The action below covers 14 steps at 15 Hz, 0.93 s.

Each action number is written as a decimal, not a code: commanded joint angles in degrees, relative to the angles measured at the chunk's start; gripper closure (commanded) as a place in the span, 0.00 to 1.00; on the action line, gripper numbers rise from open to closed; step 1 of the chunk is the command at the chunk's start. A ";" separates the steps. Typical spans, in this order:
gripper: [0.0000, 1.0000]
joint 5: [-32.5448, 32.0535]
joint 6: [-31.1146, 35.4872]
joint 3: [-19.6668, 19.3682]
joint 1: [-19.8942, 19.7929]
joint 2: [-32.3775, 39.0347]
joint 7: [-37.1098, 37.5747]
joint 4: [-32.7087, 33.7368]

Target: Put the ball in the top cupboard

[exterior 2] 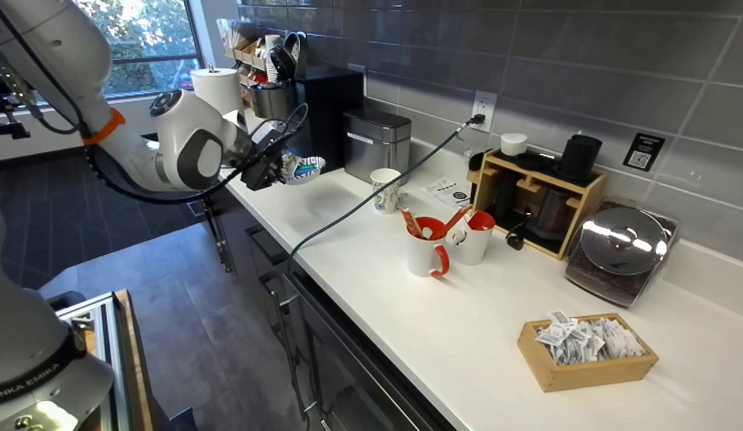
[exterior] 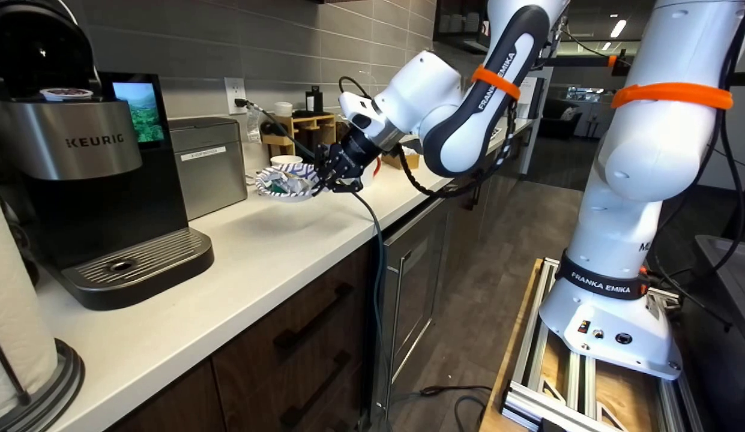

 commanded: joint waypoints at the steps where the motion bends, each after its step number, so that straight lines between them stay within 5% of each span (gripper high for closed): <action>1: 0.99 -2.49 -11.17 -2.23 4.56 -8.46 6.22 2.00; 3: 0.99 1.45 -18.30 -7.18 12.43 -11.02 5.53 4.46; 6: 0.99 16.67 -26.68 -17.13 26.27 -14.62 -3.11 7.26; 7: 0.97 10.10 -22.18 -11.60 19.33 -11.62 1.35 6.52; 9: 0.97 14.58 -25.24 -15.68 24.69 -13.44 -1.37 7.77; 14: 0.99 15.03 -26.11 -16.34 25.02 -15.92 -0.98 11.81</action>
